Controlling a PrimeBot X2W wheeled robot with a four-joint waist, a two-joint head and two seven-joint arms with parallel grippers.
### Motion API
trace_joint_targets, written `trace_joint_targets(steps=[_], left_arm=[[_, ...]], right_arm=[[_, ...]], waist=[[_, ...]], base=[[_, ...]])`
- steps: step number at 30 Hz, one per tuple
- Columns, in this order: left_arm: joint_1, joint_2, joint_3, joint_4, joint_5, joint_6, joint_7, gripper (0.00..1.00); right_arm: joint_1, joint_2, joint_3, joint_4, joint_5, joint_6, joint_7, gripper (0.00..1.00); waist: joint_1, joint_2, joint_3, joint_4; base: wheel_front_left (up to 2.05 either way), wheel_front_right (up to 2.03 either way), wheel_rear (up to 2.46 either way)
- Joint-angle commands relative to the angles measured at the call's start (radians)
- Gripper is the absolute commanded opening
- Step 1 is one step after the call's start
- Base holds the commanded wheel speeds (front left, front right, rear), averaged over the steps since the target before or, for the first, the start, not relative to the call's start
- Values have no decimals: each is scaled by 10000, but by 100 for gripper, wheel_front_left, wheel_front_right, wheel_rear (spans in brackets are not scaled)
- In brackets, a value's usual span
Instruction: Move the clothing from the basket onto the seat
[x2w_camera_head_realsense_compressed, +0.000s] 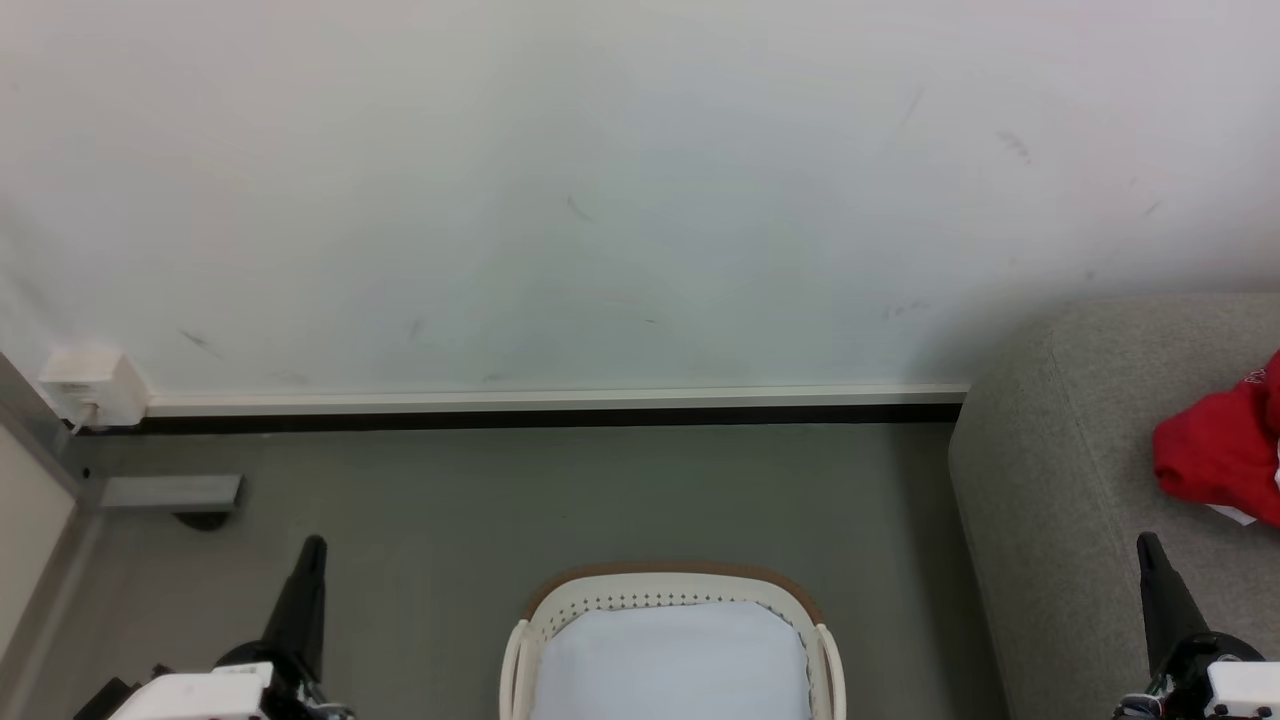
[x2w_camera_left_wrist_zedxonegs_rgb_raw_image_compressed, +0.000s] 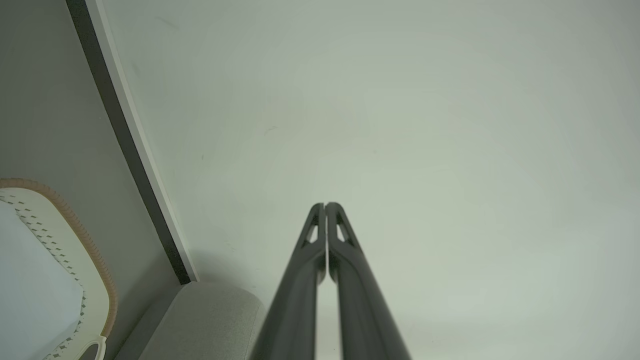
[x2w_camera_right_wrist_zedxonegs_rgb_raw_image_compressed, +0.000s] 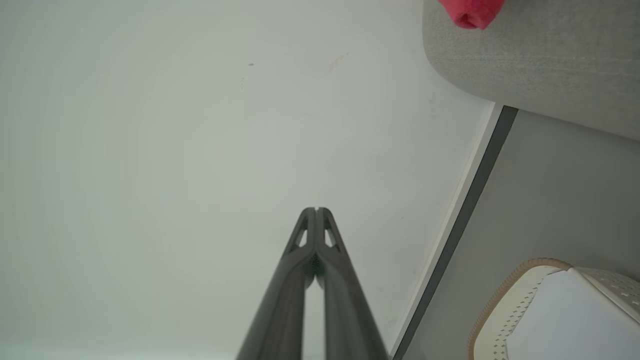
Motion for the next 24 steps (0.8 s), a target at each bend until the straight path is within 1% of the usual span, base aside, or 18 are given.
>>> trace_joint_targets(steps=[1, 24], left_arm=[[-82, 70, 11, -31, -133, -44, 44, 0], [-80, 70, 8, -33, -134, -44, 43, 0]], right_arm=[[-120, 12, -43, -49, -14, -17, 7, 0], [-121, 16, -54, -48, -31, -17, 23, 0]], waist=[[-1, -1, 0, 0], [-1, -1, 0, 0]], base=[[0, 0, 0], [0, 0, 0]])
